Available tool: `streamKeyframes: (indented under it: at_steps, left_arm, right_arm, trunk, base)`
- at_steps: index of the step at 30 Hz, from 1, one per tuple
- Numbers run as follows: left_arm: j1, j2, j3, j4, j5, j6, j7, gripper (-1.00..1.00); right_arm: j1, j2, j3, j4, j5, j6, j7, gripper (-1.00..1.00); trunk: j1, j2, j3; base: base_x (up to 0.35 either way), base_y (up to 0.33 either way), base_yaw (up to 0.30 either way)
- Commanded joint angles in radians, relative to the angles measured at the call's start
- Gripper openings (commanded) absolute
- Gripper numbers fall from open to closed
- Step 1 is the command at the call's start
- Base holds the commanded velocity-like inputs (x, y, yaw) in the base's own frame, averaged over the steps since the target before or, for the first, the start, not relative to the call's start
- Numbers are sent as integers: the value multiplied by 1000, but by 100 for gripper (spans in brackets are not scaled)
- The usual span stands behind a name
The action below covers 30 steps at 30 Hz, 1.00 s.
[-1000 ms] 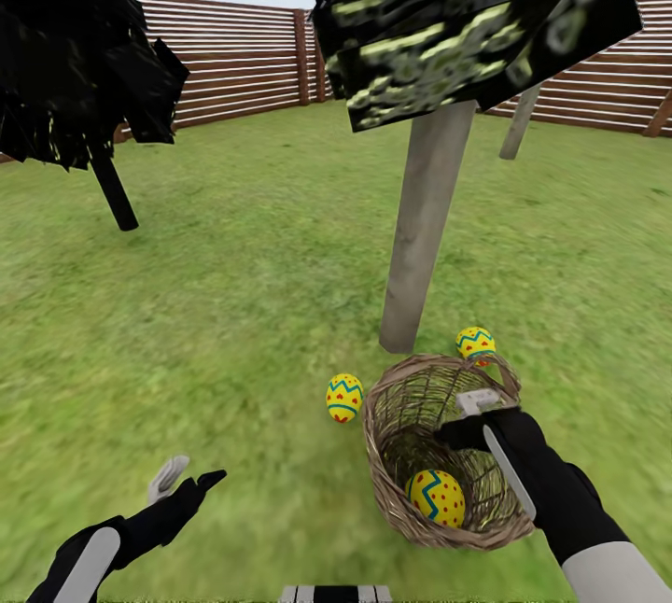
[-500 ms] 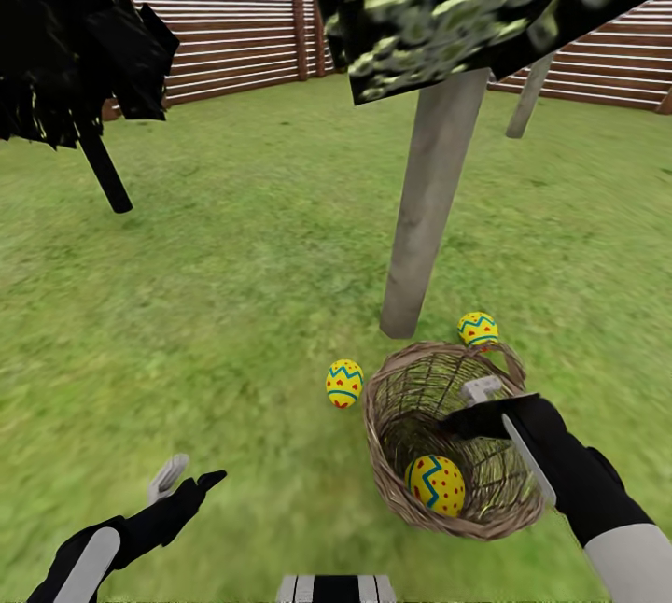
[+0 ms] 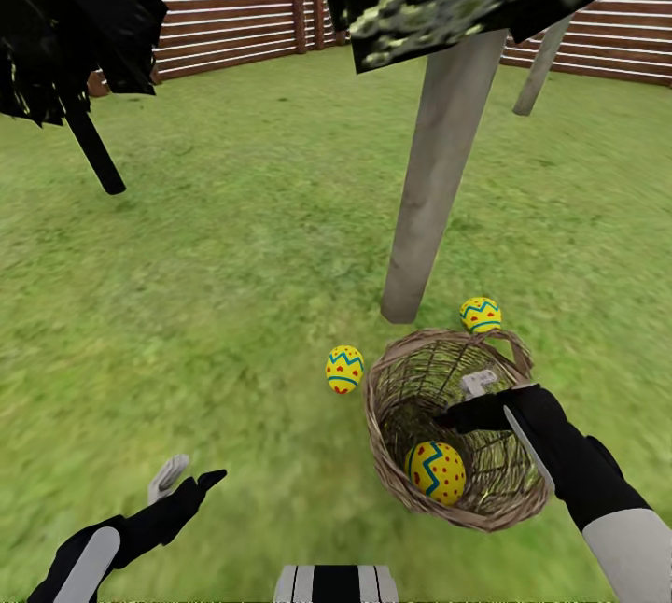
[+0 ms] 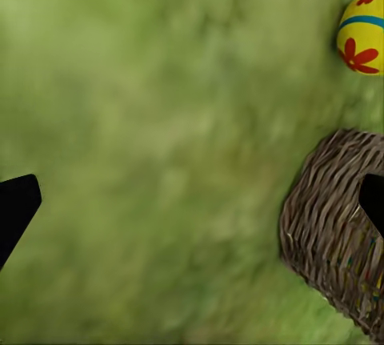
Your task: Take the three Easter eggs out of the wicker basket on the lawn in the garden, then place them on the lawn next to a single tree (choose any tree) so that all three eggs are next to the same tree and none are left in the basket.
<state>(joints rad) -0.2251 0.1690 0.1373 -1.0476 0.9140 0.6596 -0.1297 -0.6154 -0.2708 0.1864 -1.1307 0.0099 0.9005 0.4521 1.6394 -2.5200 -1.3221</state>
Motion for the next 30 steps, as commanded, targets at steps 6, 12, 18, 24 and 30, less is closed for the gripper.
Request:
streamKeyframes:
  at_steps: [6, 12, 18, 24, 30]
  left_arm:
    - [0, 1, 3, -8, -4, 16, -30, 100]
    - [2, 2, 3, -4, -12, 17, -56, 100]
    - [3, 0, 19, 5, 8, 33, -61, 100]
    - [3, 0, 30, -4, 48, 76, -60, 100]
    - [3, 0, 31, -5, 53, 84, -58, 100]
  right_arm:
    - [-3, 3, 37, 13, 3, 7, 6, 100]
    - [-3, 5, 75, 33, 4, 10, 6, 100]
    - [-4, 6, 82, 47, 4, 12, 7, 100]
    - [-22, 7, 84, 77, 4, 12, 7, 100]
    - [-30, 7, 85, 89, 3, 13, 8, 100]
  trunk:
    - [1, -1, -12]
    - [1, -1, -12]
    - [2, -1, -16]
    - [4, -3, -40]
    - [7, -4, -63]
  base:
    - [3, 0, 0]
    - [153, 0, 0]
    - [62, 0, 0]
    - [12, 0, 0]
    - [1, 0, 0]
